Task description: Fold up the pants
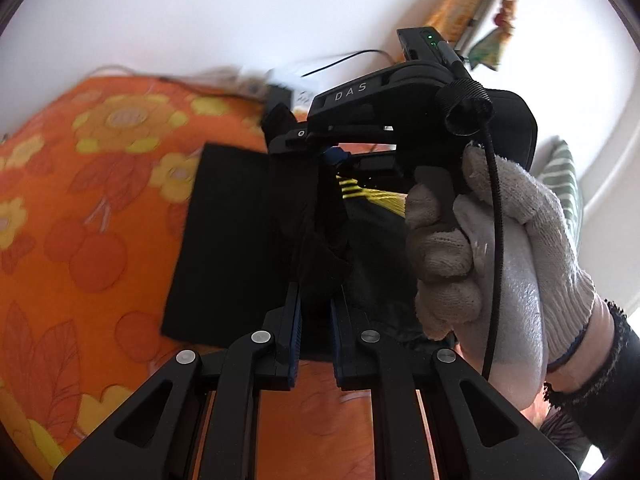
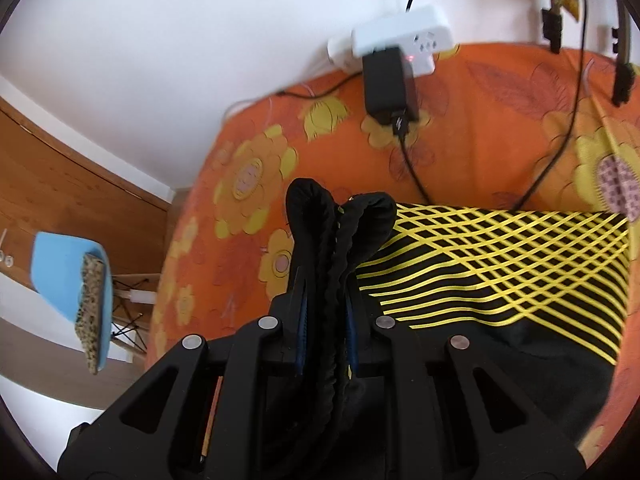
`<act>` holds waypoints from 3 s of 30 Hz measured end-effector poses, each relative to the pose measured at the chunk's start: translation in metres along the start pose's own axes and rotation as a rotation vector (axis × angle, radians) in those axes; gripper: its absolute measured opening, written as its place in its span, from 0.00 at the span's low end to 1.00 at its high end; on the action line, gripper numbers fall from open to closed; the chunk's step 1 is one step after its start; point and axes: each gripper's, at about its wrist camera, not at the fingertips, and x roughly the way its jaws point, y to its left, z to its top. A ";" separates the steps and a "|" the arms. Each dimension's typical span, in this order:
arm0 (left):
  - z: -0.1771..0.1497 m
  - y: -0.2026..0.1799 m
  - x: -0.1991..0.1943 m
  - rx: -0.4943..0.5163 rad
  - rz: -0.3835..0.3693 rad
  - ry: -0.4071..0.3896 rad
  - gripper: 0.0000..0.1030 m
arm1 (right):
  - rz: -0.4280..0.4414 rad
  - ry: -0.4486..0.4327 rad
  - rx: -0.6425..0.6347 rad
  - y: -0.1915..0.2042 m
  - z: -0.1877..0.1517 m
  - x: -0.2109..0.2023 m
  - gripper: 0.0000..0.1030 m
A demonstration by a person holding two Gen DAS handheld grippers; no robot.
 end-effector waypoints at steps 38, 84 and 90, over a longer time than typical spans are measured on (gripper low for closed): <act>0.023 0.022 0.017 0.062 0.380 0.080 0.51 | -0.089 -0.013 -0.147 -0.073 -0.131 -0.123 0.49; 0.122 0.072 0.060 -0.205 0.127 0.126 0.66 | 0.074 -0.029 0.113 -0.178 -0.041 -0.089 0.73; 0.125 0.073 0.074 -0.179 0.154 0.151 0.66 | 0.088 -0.030 0.107 -0.176 -0.036 -0.085 0.73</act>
